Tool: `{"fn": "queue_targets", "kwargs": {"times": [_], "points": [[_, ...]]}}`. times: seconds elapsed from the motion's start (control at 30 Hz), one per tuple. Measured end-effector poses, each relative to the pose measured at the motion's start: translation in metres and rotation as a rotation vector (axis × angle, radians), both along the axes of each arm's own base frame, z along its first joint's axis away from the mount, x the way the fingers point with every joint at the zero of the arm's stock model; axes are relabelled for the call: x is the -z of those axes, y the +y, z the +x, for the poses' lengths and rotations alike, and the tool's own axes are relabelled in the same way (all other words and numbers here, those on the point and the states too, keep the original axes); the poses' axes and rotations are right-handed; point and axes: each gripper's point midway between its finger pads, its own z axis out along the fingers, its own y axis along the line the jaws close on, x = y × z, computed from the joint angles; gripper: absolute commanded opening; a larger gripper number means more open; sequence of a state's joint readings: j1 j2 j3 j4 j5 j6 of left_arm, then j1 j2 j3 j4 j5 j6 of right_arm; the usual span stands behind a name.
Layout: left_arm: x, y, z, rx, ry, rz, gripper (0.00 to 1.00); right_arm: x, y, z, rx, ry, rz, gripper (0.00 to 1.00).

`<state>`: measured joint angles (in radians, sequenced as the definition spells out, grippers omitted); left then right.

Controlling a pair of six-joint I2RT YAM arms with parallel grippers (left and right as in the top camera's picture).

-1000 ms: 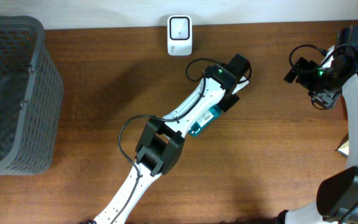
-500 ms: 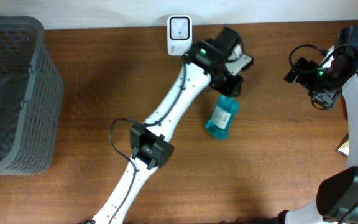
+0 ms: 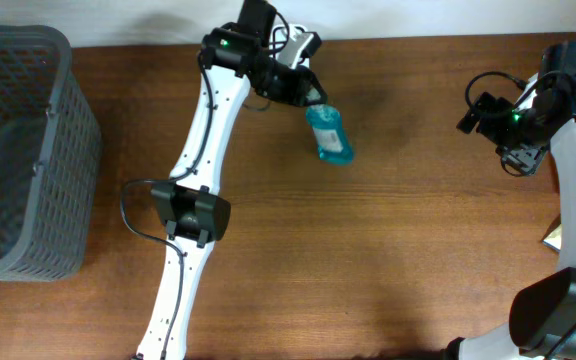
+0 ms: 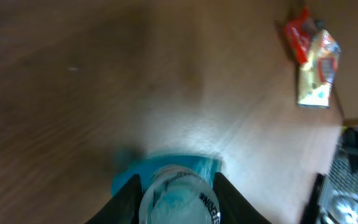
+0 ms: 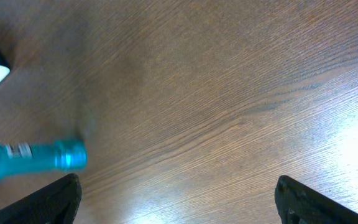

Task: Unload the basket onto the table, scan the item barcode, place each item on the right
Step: 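Hold the bottle near the scanner, then set it upright at center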

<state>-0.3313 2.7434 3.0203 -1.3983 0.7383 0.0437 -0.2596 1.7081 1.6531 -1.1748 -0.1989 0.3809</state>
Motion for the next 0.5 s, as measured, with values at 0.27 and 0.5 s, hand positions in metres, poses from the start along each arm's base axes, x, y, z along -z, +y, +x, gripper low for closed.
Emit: {"fn": "queue_targets", "kwargs": {"times": [0.27,0.5], "points": [[0.012,0.048,0.03,-0.134,-0.058,0.148,0.23,0.0,0.0,0.0,0.0,0.0,0.0,0.99],[0.008,0.079,0.035,-0.222,-0.114,0.315,0.25,0.0,0.0,0.0,0.0,0.0,0.0,0.99]]}}
